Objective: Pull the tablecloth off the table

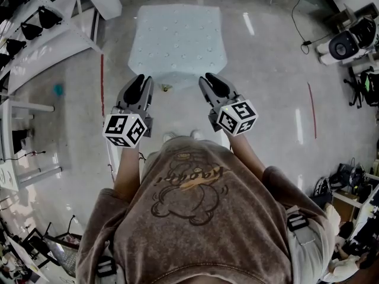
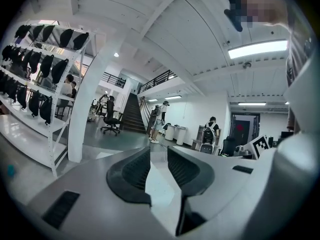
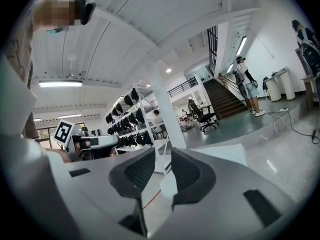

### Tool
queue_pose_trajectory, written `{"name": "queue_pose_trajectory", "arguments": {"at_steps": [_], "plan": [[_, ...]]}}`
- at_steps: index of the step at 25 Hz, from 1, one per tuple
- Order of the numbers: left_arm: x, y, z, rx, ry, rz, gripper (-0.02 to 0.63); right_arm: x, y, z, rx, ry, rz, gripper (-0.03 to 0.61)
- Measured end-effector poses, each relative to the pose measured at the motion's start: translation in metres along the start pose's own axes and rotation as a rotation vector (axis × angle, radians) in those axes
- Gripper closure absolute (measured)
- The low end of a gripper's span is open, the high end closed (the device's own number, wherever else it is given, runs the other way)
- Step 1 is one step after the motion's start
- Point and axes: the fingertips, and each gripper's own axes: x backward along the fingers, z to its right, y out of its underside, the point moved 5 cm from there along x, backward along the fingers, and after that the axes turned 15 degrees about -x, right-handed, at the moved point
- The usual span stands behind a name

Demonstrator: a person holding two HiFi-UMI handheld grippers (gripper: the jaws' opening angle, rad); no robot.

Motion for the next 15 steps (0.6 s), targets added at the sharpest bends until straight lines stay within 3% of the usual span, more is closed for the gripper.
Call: {"name": "queue_pose_trajectory", "arguments": {"at_steps": [4, 9, 15], "plan": [[-0.002, 0.002, -0.001, 0.004, 0.021, -0.004, 0.451, -0.002, -0.001, 0.002, -0.007, -0.002, -0.002, 0.433], [-0.01, 0.008, 0.001, 0.019, 0.095, -0.025, 0.323, -0.008, 0.002, 0.002, -0.035, -0.034, -0.031, 0.298], [-0.013, 0.022, 0.002, 0.04, 0.113, -0.069, 0.299, -0.009, 0.009, 0.005, -0.055, -0.038, -0.043, 0.267]]}}
